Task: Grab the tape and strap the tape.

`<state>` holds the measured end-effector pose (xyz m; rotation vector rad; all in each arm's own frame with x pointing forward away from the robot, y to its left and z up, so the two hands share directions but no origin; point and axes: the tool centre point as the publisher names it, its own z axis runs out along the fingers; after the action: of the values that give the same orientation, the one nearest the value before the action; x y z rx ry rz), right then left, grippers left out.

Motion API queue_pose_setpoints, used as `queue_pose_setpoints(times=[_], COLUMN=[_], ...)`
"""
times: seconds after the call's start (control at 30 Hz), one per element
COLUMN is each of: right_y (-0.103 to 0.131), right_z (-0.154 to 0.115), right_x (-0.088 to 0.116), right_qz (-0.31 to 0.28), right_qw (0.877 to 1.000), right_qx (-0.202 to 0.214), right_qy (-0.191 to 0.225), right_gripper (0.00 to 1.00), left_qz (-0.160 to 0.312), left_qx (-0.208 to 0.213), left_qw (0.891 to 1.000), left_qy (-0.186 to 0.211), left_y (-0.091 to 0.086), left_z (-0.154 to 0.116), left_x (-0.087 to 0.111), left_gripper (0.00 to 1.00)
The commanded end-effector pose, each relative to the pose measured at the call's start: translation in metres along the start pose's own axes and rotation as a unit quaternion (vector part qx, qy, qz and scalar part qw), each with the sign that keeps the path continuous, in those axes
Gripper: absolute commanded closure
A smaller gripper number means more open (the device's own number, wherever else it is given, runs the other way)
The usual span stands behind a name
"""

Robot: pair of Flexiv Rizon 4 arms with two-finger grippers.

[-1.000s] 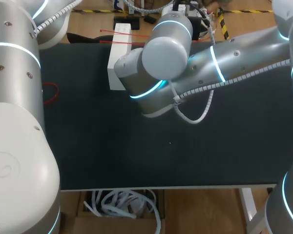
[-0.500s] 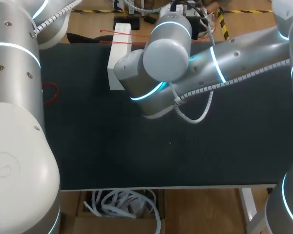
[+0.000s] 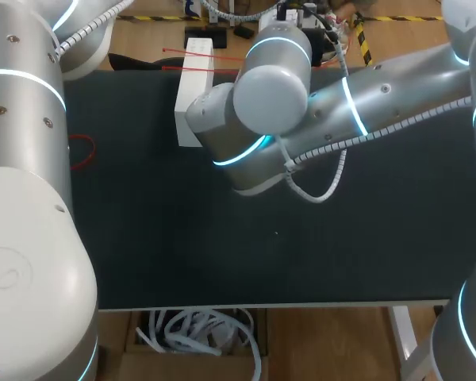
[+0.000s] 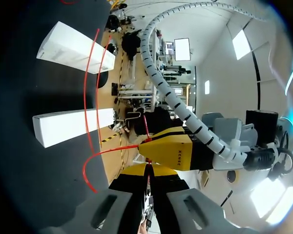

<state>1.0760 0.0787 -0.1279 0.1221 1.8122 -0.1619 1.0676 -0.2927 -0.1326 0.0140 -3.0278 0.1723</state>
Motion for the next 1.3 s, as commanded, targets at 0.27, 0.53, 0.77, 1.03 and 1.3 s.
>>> queue_pose_setpoints(times=[0.27, 0.53, 0.77, 1.03, 1.3], right_y=[0.0021, 0.0026, 0.0013, 0.0003, -0.0019], right_z=[-0.0018, -0.0034, -0.0034, -0.0029, -0.0041], right_x=[-0.0004, 0.0011, 0.0022, 0.0017, 0.0035], right_qz=[-0.003, -0.005, -0.003, 0.004, 0.003], right_qw=[1.0, 1.0, 1.0, 1.0, 1.0], right_qx=[-0.009, -0.015, -0.014, -0.018, -0.025], right_qy=[0.008, 0.008, 0.01, 0.01, 0.011], right_gripper=[1.0, 1.0, 1.0, 1.0, 0.16], left_qz=[0.0, 0.0, 0.0, 0.0, 0.0], left_qx=[-0.003, -0.003, -0.003, -0.003, -0.003], left_qw=[1.0, 1.0, 1.0, 1.0, 1.0], left_qy=[0.002, 0.002, 0.002, 0.002, 0.002], left_y=[-0.0014, -0.0014, -0.0014, -0.0014, -0.0014], left_z=[-0.0016, -0.0016, -0.0016, -0.0016, -0.0016], left_x=[-0.0019, -0.0019, -0.0019, -0.0019, -0.0019], left_gripper=[1.0, 1.0, 1.0, 1.0, 1.0])
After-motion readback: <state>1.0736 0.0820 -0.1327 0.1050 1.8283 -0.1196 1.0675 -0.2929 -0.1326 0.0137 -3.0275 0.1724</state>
